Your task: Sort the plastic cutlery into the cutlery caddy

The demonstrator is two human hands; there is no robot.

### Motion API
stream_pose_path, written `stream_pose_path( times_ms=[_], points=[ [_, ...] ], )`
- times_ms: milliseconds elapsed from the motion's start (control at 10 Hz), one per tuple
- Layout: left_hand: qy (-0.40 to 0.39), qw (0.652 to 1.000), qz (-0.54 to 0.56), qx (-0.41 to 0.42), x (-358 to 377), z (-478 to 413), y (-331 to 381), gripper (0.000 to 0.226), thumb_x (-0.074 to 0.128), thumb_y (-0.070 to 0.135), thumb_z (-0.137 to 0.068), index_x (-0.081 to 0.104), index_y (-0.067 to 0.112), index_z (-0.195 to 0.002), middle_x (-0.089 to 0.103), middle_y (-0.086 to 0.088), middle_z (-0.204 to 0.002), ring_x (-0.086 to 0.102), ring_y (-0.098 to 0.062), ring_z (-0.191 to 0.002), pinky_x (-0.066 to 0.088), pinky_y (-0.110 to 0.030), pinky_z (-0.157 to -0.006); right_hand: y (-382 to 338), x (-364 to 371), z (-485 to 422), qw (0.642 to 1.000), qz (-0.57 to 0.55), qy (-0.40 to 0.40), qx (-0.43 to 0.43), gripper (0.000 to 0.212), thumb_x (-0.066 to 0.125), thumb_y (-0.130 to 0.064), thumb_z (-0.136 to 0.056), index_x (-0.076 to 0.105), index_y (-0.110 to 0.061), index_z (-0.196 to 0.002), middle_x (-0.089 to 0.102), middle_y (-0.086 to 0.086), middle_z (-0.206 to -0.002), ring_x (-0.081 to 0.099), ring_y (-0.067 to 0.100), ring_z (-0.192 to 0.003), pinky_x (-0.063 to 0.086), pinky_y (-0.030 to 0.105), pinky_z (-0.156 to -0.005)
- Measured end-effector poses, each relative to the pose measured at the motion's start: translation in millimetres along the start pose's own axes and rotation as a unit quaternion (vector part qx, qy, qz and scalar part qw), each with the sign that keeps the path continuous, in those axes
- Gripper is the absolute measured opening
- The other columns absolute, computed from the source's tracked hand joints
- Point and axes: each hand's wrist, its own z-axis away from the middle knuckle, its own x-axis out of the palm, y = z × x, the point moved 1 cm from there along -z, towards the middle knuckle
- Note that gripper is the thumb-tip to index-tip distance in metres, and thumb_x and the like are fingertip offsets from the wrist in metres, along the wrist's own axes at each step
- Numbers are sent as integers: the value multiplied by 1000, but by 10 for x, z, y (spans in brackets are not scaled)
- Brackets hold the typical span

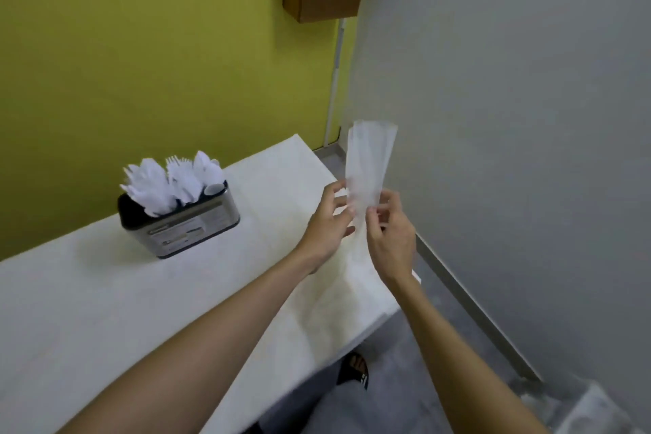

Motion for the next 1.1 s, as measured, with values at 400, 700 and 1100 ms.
stream_pose_path(
  times_ms=[400, 700, 1100],
  points=[
    [-44, 971, -188, -143, 1796, -2230, -1413, 31, 43, 11, -99, 45, 14, -130, 56, -1, -126, 54, -16, -111, 45, -29, -90, 2634, -146, -1739, 966, 95, -113, 210, 6, 59, -9, -81, 56, -12, -85, 63, 2, -75, 59, 23, -70, 46, 32, -63],
    [54, 940, -164, -293, 2046, -3090, -3257, 25, 40, 9, -98, 59, 15, -112, 59, -4, -112, 54, -20, -100, 47, -29, -86, 4409, 842, -1859, 950, 88, -150, 261, 14, 51, -11, -96, 47, -12, -82, 48, -4, -62, 46, 8, -55, 35, 19, -52],
    [-82, 797, -418, -428, 1791, -3165, -4304, 62, 30, 9, -102, -7, 14, -152, -12, -13, -159, -11, -36, -145, 12, -50, -117, 5320, 1498, -1573, 900, 110, -296, 302, 56, 46, 1, -93, 28, -5, -146, 47, 20, -135, 54, 33, -114, 46, 32, -90]
  ],
)
